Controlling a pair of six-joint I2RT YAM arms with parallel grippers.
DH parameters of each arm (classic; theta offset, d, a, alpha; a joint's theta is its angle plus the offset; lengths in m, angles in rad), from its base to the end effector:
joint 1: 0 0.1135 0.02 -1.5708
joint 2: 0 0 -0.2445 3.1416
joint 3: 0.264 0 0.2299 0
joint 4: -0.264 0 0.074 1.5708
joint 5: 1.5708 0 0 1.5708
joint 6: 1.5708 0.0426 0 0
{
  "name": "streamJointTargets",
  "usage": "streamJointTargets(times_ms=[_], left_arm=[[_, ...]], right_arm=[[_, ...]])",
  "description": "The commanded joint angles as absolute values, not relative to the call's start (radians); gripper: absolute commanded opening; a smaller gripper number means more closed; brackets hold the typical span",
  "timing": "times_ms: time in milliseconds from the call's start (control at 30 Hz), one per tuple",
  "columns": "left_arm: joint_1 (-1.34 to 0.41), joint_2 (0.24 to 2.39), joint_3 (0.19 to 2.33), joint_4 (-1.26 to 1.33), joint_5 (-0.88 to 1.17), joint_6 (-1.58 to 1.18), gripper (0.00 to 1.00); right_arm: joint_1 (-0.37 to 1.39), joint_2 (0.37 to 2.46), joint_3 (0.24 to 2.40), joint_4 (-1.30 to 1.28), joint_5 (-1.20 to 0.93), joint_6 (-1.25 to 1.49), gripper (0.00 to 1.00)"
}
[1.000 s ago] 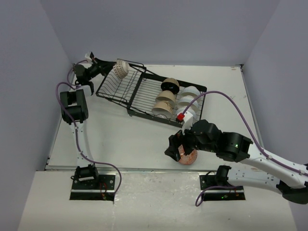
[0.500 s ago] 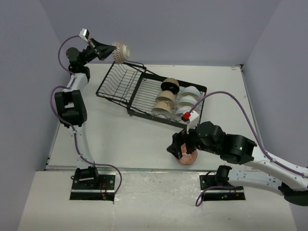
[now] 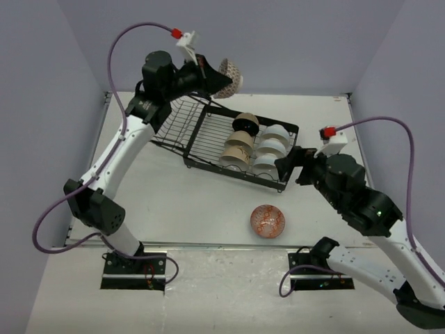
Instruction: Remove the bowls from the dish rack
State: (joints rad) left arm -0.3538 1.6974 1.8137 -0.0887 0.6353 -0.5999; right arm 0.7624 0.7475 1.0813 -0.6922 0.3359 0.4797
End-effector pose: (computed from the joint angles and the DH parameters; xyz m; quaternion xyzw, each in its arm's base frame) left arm 0.3408 -0.1528 0.4444 0.1409 0.6849 -0.5060 0.5050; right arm 0.1093 0.0849 0.3690 -0.0199 0.8156 0.2151 0.5368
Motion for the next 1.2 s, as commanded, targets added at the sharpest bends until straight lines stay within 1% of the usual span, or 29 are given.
streamJointTargets(times_ms=[0, 33, 67, 100, 133, 200, 233, 300, 333, 433, 633, 833, 1167], left_arm=[[-0.512, 1.605, 1.747, -0.276, 0.231, -0.313, 0.00], [-0.558, 1.592, 1.737, -0.306, 0.178, -0.296, 0.00], [-0.648, 1.580, 1.727, -0.322, 0.131, -0.282, 0.00], [-0.694, 1.572, 1.695, -0.331, 0.045, -0.259, 0.00], [-0.786, 1.565, 1.680, -0.351, 0.000, -0.246, 0.00], [-0.880, 1.562, 1.646, -0.382, -0.165, -0.201, 0.00], [-0.970, 1.565, 1.611, -0.388, -0.208, -0.184, 0.00], [-1.055, 1.568, 1.573, -0.402, -0.328, -0.149, 0.00], [-1.125, 1.572, 1.534, -0.402, -0.351, -0.141, 0.00], [-1.237, 1.598, 1.482, -0.402, -0.394, -0.088, 0.00], [-1.379, 1.710, 1.519, -0.410, -0.387, -0.029, 0.00], [-1.419, 1.816, 1.560, -0.422, -0.356, -0.031, 0.00], [-1.503, 1.859, 1.528, -0.431, -0.394, -0.093, 0.00]], right_arm=[[0.715, 0.706, 1.210, -0.745, 0.490, 0.446, 0.99], [0.713, 0.704, 1.271, -0.779, 0.529, 0.449, 0.99], [0.713, 0.700, 1.297, -0.842, 0.596, 0.452, 0.99], [0.713, 0.690, 1.325, -0.874, 0.626, 0.460, 0.99], [0.713, 0.664, 1.365, -0.923, 0.652, 0.462, 0.99], [0.712, 0.637, 1.419, -0.969, 0.719, 0.466, 0.99], [0.713, 0.624, 1.440, -0.997, 0.739, 0.471, 0.99], [0.712, 0.615, 1.498, -1.086, 0.782, 0.486, 0.99], [0.713, 0.615, 1.515, -1.139, 0.791, 0.491, 0.99], [0.713, 0.626, 1.540, -1.213, 0.821, 0.505, 0.99], [0.713, 0.626, 1.505, -1.267, 0.805, 0.532, 0.99], [0.712, 0.609, 1.477, -1.290, 0.796, 0.541, 0.99], [0.713, 0.587, 1.457, -1.304, 0.804, 0.545, 0.99]])
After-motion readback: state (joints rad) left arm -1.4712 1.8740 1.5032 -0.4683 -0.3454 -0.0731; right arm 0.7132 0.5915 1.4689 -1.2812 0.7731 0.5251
